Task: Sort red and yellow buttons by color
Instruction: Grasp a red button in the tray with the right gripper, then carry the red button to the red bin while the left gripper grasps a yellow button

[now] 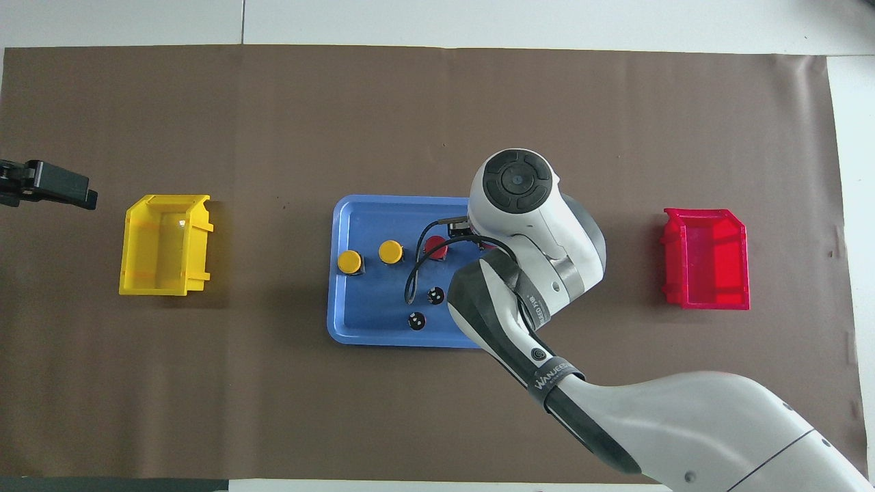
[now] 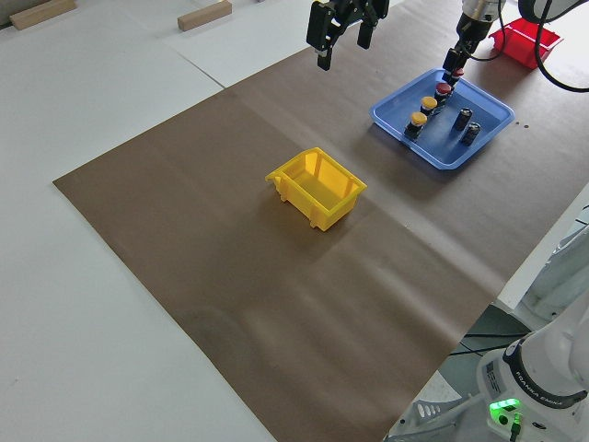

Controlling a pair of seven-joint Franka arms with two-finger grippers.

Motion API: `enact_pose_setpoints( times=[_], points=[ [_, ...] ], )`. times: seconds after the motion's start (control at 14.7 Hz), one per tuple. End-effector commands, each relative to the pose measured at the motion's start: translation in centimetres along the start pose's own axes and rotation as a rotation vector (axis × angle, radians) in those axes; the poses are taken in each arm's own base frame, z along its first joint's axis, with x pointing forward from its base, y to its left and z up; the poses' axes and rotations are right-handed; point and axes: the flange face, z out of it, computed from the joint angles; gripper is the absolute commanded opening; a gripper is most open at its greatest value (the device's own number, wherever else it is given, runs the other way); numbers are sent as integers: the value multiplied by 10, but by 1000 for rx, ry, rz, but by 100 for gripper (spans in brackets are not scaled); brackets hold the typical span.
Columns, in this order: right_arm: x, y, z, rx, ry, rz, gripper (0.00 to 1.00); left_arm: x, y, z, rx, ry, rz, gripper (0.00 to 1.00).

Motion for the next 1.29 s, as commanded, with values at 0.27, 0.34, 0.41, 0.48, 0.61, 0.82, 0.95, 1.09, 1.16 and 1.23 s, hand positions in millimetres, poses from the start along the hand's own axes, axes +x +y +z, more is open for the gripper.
enact_pose_setpoints(
  times=[0.27, 0.34, 0.41, 0.48, 0.61, 0.82, 0.95, 1.09, 1.16, 1.23],
  points=[
    [23, 30, -85, -22, -27, 13, 9, -8, -4, 0, -10, 21, -5, 100],
    [22, 47, -112, -7, -34, -11, 9, -5, 3, 0, -9, 40, -18, 100],
    [21, 69, -136, 30, -36, -22, 9, -1, 22, 8, -9, 61, -51, 100],
    [17, 100, -151, 33, -51, -34, 9, 1, 62, 22, -12, 74, -68, 99],
    [8, 169, -161, 17, -118, -99, 9, 1, 127, 62, -19, 86, -114, 95],
    [5, 277, -147, 38, -151, -168, 10, -7, 190, 119, -27, 90, -111, 88],
    [-9, 327, -126, 42, -139, -176, 11, -15, 232, 166, -39, 103, -149, 82],
    [-28, 353, -98, 32, -91, -184, 11, -22, 258, 200, -37, 90, -150, 78],
    [-37, 357, -85, 26, -77, -180, 11, -24, 263, 212, -35, 83, -160, 77],
    [-45, 357, -75, 21, -69, -182, 12, -29, 270, 224, -33, 79, -156, 76]
  ],
)
